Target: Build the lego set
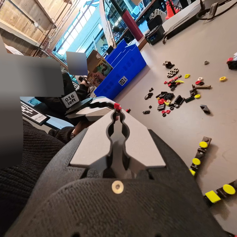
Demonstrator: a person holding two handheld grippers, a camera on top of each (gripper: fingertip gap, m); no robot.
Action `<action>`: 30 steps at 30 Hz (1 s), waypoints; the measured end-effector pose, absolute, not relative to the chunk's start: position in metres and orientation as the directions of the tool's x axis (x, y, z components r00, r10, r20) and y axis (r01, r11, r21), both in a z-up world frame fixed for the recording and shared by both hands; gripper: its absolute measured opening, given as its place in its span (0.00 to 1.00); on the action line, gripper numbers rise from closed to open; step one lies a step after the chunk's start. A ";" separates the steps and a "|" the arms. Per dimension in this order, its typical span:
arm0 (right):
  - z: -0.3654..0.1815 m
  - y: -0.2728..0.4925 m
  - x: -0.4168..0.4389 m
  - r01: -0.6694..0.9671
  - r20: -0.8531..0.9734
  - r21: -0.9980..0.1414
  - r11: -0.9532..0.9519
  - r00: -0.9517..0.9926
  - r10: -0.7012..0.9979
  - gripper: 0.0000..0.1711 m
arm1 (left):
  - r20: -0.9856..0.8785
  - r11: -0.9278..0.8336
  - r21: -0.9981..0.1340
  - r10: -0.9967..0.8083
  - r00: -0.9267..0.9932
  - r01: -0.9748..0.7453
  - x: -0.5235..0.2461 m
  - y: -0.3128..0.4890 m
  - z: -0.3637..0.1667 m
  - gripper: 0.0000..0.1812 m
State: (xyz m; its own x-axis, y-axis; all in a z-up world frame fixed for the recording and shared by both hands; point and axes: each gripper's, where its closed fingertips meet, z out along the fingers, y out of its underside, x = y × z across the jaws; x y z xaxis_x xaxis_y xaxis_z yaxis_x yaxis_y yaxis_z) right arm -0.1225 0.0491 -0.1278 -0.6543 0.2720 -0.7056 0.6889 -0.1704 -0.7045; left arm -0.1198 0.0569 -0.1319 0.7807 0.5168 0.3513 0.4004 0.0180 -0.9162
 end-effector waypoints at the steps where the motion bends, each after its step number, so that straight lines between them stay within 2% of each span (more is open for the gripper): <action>1: -0.128 0.049 -0.122 0.690 -0.705 -0.705 -0.166 -0.655 0.272 0.02 | 0.349 0.014 -0.916 0.519 0.781 0.401 -0.120 0.057 -0.133 0.00; 8: -0.128 0.050 -0.123 0.640 -0.651 -0.753 -0.153 -0.693 0.310 0.03 | 0.349 0.008 -0.913 0.530 0.773 0.407 -0.121 0.059 -0.135 0.00; 12: -0.128 0.051 -0.125 0.626 -0.636 -0.765 -0.148 -0.702 0.320 0.04 | 0.265 -0.071 -0.931 0.545 0.795 0.358 -0.117 0.063 -0.140 0.00; 15: -0.131 0.049 -0.124 0.617 -0.616 -0.779 -0.113 -0.718 0.326 0.00 | 0.244 -0.096 -0.934 0.532 0.811 0.344 -0.112 0.069 -0.141 0.00; 23: -0.131 0.085 -0.154 0.498 -0.448 -0.866 -0.029 -0.749 0.488 0.00 | 0.261 -0.090 -0.910 0.637 0.726 0.406 -0.140 0.032 -0.151 0.00; 26: -0.127 0.104 -0.161 0.447 -0.379 -0.894 0.002 -0.760 0.529 0.01 | 0.275 -0.151 -0.863 0.658 0.700 0.482 -0.146 0.011 -0.170 0.00; 30: -0.128 0.112 -0.159 0.399 -0.305 -0.915 0.062 -0.784 0.541 0.02 | 0.274 -0.328 -0.759 0.623 0.733 0.562 -0.132 0.008 -0.205 0.08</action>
State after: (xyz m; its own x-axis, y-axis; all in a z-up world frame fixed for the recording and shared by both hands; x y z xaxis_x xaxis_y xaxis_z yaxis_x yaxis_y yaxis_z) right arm -0.1585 0.1121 -0.1285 -0.7842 0.5406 -0.3047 0.3985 0.0623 -0.9150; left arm -0.1317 0.0079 -0.2045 0.7330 0.6226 0.2738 0.5620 -0.3276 -0.7595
